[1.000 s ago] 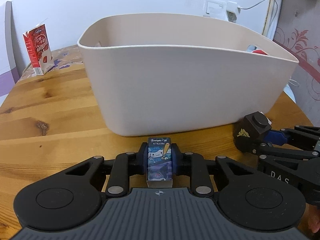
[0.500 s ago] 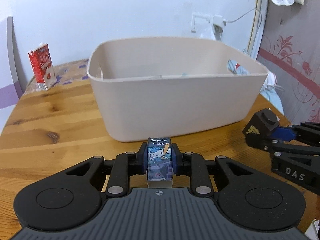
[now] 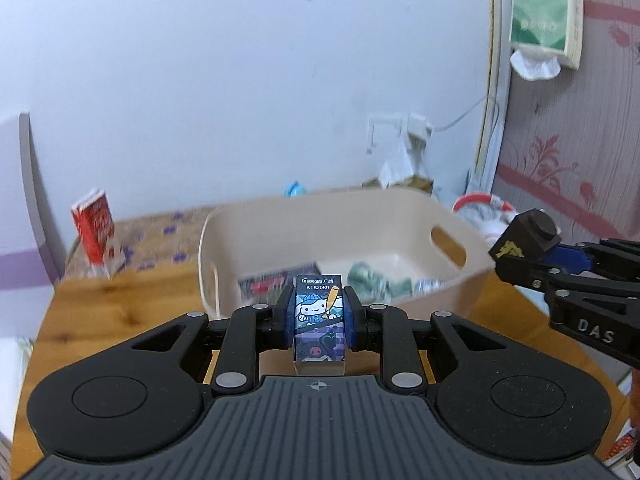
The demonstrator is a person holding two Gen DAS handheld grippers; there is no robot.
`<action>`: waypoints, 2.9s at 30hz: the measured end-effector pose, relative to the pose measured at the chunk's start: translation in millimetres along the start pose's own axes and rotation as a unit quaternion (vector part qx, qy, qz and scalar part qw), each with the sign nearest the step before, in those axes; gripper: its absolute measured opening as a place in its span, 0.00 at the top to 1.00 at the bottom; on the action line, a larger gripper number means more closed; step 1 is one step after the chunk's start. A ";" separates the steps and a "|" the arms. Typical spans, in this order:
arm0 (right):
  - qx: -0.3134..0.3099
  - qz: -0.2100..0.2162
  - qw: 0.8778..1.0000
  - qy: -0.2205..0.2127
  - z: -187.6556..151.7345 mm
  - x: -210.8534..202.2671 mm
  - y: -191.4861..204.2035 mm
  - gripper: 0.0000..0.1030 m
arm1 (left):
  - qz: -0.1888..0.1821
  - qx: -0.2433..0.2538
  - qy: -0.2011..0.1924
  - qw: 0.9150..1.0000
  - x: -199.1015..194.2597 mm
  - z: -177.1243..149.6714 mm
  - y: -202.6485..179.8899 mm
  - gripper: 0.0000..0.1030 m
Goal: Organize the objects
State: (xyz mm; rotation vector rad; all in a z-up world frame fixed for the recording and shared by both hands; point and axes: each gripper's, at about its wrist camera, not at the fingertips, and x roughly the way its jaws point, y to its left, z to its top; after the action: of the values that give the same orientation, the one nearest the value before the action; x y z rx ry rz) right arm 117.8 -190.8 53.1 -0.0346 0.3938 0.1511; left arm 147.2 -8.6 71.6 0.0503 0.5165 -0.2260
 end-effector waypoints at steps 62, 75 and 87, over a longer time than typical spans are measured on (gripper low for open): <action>0.070 -0.037 0.990 0.113 13.3 20.6 -37.9 0.00 | 0.057 -0.036 0.085 0.994 24.6 13.2 1.0 0.15; 0.057 -0.018 0.993 0.097 0.6 -36.1 -16.3 0.00 | 0.060 -0.050 0.057 0.995 -41.7 -7.1 -5.1 0.15; 0.049 -0.030 0.995 0.081 -14.4 -83.4 -6.3 0.00 | 0.062 -0.052 0.059 0.995 -78.5 -29.7 -4.5 0.15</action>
State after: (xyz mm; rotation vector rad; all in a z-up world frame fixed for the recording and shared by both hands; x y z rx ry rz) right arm 37.2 -209.6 72.0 0.0388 0.5610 0.0699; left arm 65.5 6.0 84.8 -0.0062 0.6396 -0.0753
